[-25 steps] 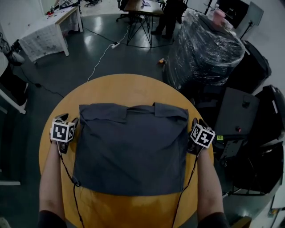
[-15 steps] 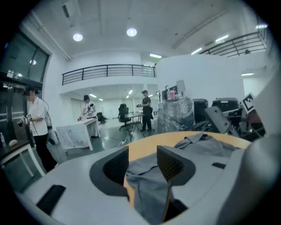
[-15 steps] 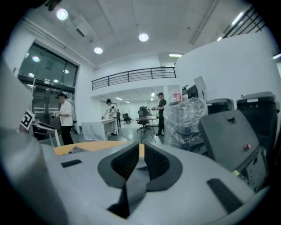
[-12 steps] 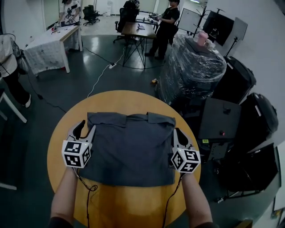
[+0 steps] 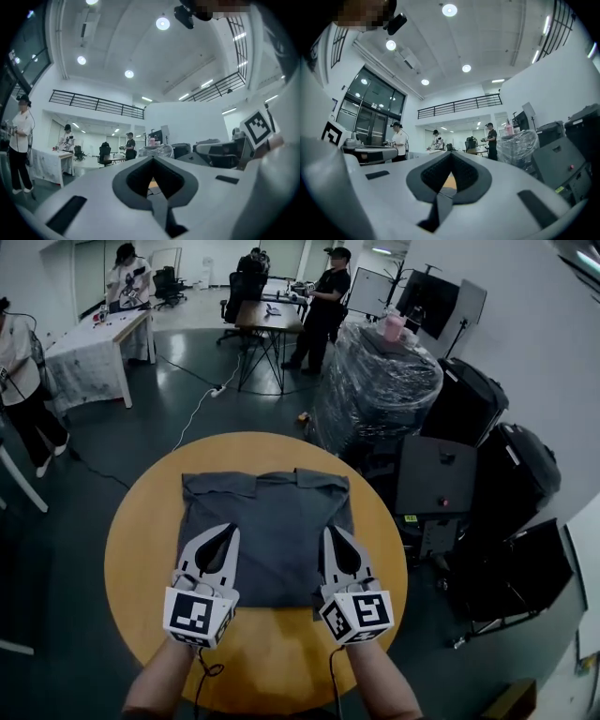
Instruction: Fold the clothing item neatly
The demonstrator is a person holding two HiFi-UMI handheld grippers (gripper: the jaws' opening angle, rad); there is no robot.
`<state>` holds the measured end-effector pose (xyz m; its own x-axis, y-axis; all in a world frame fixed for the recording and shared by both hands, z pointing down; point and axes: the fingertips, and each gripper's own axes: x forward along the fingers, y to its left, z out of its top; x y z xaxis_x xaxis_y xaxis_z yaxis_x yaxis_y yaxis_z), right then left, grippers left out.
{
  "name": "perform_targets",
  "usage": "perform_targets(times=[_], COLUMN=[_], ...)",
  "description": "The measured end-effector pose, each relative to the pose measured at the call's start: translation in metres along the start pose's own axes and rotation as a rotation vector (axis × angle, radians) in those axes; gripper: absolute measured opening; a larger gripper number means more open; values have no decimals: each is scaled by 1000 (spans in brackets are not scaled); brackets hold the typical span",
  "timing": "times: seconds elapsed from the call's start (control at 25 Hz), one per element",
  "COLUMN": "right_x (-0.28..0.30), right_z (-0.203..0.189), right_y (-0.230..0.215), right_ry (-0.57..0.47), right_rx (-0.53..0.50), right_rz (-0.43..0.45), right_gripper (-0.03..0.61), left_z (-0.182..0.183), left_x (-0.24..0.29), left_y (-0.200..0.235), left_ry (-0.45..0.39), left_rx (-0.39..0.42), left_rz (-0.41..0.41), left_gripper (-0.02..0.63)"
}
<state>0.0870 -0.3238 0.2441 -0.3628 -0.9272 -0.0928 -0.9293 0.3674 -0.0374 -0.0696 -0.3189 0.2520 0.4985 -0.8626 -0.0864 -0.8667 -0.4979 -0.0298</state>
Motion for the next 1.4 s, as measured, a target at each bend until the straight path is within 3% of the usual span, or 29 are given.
perform_targets(times=[0.16, 0.28, 0.44, 0.6, 0.72, 0.92, 1.08, 1.4], right_x=[-36, -60, -87, -120, -156, -221, -278, -381], right_z=[-5, -21, -41, -34, -30, -50, -47, -31], right_y=[19, 25, 43, 67, 72, 70, 63, 72], right_ry=[-20, 3, 24, -59, -59, 57, 69, 49], right_rx=[-39, 13, 150, 225, 265, 152, 144, 99], right_rz=[-85, -111, -34, 82, 108, 34, 5, 78], right_gripper=[-11, -11, -11, -11, -11, -11, -12, -12], left_z=[-1, -14, -26, -35, -39, -36, -37, -31], left_x=[-27, -45, -73, -103, -130, -168, -200, -271], left_y=[-26, -48, -87, -109, -140, -202, -251, -324], left_ry=[-58, -37, -15, 46, 79, 78, 95, 81], left_rx=[-92, -78, -85, -84, -120, -142, -143, -148], left_rz=[-26, -38, -98, -56, -55, -79, -84, -84], left_gripper=[9, 8, 8, 8, 9, 9, 9, 9])
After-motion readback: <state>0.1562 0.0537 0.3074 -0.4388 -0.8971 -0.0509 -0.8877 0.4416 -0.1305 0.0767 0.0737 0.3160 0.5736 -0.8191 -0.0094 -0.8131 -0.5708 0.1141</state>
